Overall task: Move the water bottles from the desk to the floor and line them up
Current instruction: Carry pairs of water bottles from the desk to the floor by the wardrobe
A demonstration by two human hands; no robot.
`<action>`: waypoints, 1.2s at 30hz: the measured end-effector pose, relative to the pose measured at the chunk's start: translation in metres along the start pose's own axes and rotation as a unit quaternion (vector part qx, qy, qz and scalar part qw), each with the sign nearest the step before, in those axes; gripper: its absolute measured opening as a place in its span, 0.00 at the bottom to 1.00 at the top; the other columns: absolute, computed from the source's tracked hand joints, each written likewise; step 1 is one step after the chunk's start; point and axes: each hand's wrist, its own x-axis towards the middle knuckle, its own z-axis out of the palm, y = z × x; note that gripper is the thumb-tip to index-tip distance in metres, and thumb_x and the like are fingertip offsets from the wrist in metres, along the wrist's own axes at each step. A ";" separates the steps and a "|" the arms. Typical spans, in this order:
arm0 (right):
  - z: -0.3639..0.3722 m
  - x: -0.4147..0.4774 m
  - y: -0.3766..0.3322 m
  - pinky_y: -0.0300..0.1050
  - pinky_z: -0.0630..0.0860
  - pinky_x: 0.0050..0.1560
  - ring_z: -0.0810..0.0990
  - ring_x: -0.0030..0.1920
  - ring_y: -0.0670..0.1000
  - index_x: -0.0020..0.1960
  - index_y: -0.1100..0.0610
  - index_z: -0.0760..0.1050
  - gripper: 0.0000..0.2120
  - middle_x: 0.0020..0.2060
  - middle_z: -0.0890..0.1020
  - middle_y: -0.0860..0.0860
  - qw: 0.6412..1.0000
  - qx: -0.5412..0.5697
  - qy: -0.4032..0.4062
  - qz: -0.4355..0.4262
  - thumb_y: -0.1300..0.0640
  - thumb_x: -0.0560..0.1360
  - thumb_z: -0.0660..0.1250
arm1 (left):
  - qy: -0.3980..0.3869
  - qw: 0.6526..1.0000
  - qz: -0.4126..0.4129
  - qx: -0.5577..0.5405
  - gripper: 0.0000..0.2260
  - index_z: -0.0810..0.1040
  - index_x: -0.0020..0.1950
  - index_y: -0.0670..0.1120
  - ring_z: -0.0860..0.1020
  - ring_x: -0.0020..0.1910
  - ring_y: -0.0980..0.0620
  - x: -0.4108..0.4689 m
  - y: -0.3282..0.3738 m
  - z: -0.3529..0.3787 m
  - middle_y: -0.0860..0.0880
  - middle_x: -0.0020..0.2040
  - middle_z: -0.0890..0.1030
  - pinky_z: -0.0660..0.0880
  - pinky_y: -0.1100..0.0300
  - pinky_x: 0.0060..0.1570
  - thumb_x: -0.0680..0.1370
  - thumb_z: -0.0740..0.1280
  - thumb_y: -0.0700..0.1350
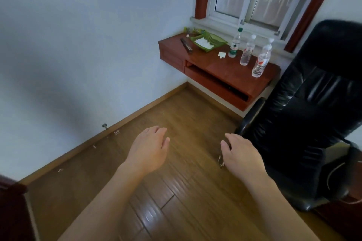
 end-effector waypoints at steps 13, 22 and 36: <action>0.014 0.204 -0.013 0.50 0.65 0.69 0.66 0.70 0.50 0.74 0.52 0.65 0.24 0.71 0.69 0.49 0.998 -0.020 -0.009 0.054 0.44 0.81 0.51 | -0.009 0.999 0.047 -0.019 0.20 0.67 0.74 0.54 0.67 0.71 0.53 0.232 -0.030 0.009 0.53 0.72 0.70 0.65 0.54 0.68 0.82 0.54 0.56; 0.007 0.325 -0.002 0.51 0.64 0.69 0.64 0.71 0.50 0.75 0.52 0.63 0.25 0.72 0.68 0.48 0.988 -0.002 0.014 0.152 0.43 0.80 0.50 | -0.019 0.990 0.137 -0.019 0.20 0.68 0.73 0.54 0.68 0.70 0.53 0.403 -0.014 0.006 0.53 0.71 0.71 0.66 0.54 0.68 0.82 0.55 0.55; -0.030 0.487 0.114 0.48 0.69 0.63 0.70 0.66 0.50 0.72 0.50 0.66 0.25 0.67 0.72 0.47 0.971 0.023 0.102 0.213 0.41 0.79 0.51 | -0.028 0.960 0.278 -0.027 0.20 0.68 0.73 0.50 0.70 0.67 0.52 0.616 0.129 0.048 0.50 0.69 0.73 0.67 0.57 0.65 0.83 0.53 0.53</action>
